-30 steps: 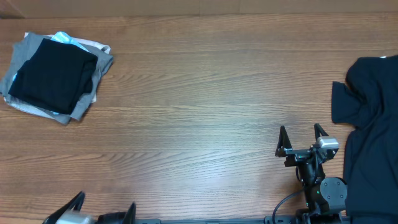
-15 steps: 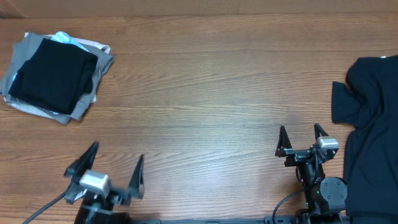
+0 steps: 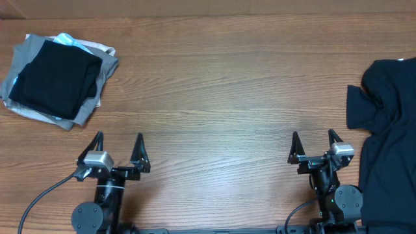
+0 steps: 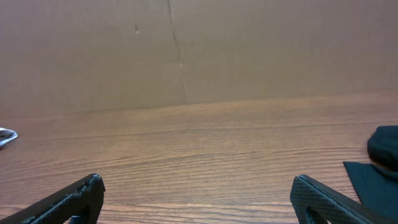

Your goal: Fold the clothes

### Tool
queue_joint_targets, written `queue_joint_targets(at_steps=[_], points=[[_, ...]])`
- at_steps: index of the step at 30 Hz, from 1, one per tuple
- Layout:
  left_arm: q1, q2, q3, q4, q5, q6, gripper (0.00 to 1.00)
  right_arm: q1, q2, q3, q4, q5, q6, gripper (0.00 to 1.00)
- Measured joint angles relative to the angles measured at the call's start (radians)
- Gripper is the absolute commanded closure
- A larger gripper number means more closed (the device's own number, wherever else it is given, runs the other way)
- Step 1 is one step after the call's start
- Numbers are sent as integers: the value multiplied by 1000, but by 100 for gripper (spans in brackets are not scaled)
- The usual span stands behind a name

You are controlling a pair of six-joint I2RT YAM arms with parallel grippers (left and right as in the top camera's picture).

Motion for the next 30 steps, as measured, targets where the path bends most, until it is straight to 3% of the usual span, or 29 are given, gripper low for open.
queue_joint_targets(at_steps=[9, 15, 21, 30], points=[[-8, -3, -150, 55, -189, -126, 0, 0, 0, 0, 0, 0, 0, 0], [-19, -4, -203, 64, -224, -133, 0, 0, 0, 0, 0, 0, 0, 0], [-25, -5, -205, 65, -233, -94, 0, 0, 0, 0, 0, 0, 0, 0], [-51, -5, -205, 64, -220, 71, 0, 0, 0, 0, 0, 0, 0, 0]])
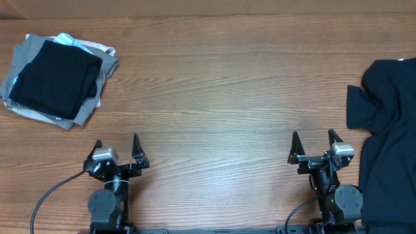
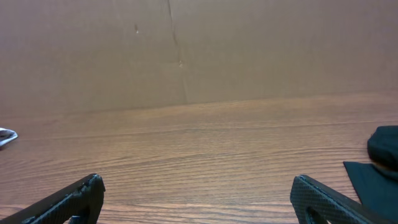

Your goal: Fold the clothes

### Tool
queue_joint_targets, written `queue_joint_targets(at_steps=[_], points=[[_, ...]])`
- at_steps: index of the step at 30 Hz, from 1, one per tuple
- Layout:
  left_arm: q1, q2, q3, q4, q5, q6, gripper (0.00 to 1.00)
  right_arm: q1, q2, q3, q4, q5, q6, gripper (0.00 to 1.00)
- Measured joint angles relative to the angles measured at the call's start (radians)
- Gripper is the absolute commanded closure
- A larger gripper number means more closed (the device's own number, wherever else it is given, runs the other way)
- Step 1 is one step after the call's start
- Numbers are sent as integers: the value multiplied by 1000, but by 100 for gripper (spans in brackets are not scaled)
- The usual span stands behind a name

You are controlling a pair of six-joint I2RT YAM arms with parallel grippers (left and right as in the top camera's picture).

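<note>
A crumpled black garment (image 1: 388, 123) lies unfolded at the table's right edge; its corner (image 2: 380, 163) shows at the right of the right wrist view. A folded pile (image 1: 57, 80) of grey and light-blue cloth topped by a black piece sits at the far left. My left gripper (image 1: 117, 146) rests open near the front edge, left of centre. My right gripper (image 1: 314, 142) stands open near the front edge, just left of the black garment, with nothing between its fingers (image 2: 81, 196).
The wooden table (image 1: 221, 97) stretches between the pile and the garment. A brown cardboard wall (image 2: 186, 50) rises behind the table's far edge. A pale scrap of the folded pile (image 2: 5, 137) shows at the left of the right wrist view.
My left arm has shifted slightly right and turned a little at the front edge. The right arm and both cloth heaps are unchanged.
</note>
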Motion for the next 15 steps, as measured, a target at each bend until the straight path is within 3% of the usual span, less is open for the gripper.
queue_joint_targets(at_steps=[6, 15], points=[[-13, 0, 0, -4, 31, 87, 0, 0, 0, 0, 0, 0, 0, 0], [-13, 0, 0, -7, 51, 116, 0, 0, 0, 0, 0, 0, 0, 0]])
